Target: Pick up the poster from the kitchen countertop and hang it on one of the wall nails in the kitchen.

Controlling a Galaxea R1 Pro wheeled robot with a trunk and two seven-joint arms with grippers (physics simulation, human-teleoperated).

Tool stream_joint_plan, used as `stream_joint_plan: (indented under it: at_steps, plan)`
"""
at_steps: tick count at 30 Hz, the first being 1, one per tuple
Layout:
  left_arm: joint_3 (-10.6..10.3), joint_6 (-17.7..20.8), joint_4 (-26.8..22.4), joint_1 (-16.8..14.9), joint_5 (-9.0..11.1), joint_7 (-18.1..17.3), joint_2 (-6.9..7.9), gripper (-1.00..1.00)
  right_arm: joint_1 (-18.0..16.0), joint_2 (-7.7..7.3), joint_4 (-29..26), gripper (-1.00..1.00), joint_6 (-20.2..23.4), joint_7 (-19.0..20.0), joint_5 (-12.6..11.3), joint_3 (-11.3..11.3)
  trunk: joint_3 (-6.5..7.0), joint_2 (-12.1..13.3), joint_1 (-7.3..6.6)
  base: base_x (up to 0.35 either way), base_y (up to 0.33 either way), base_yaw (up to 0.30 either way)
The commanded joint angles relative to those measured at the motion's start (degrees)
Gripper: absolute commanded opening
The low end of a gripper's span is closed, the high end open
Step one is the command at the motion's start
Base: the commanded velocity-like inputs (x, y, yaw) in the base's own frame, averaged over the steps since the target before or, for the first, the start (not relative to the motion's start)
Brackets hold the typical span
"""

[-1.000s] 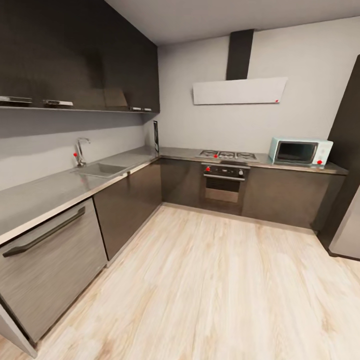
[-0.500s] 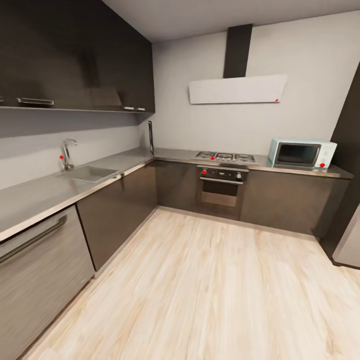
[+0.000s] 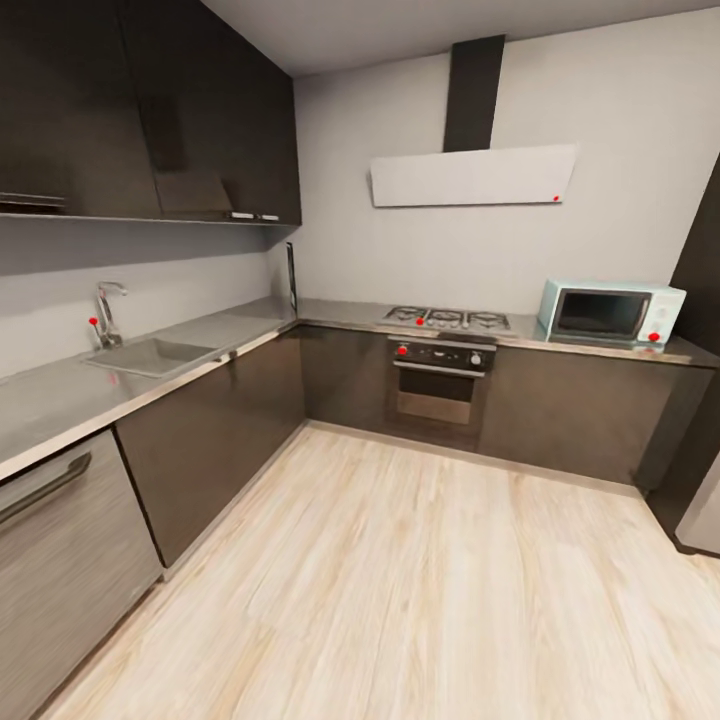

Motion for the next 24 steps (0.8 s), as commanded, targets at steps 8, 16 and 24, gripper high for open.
stream_joint_plan:
  at_steps: [8, 16, 24]
  plan:
    - [0.0, -0.1, -0.1, 0.0, 0.0, 0.0, -0.01, 1.0, 0.0, 0.0, 0.0, 1.0, -0.2, -0.1, 0.0, 0.0, -0.05, 0.0, 0.03, 0.315, -0.119, 0.0]
    - [0.1, -0.1, -0.1, 0.0, 0.0, 0.0, -0.01, 1.0, 0.0, 0.0, 0.0, 1.0, -0.1, 0.0, 0.0, 0.0, -0.05, 0.0, 0.03, 0.32, -0.102, 0.0]
    - [0.1, -0.1, -0.1, 0.0, 0.0, 0.0, -0.01, 1.0, 0.0, 0.0, 0.0, 1.0, -0.1, 0.1, 0.0, 0.0, -0.05, 0.0, 0.03, 0.322, -0.09, 0.0]
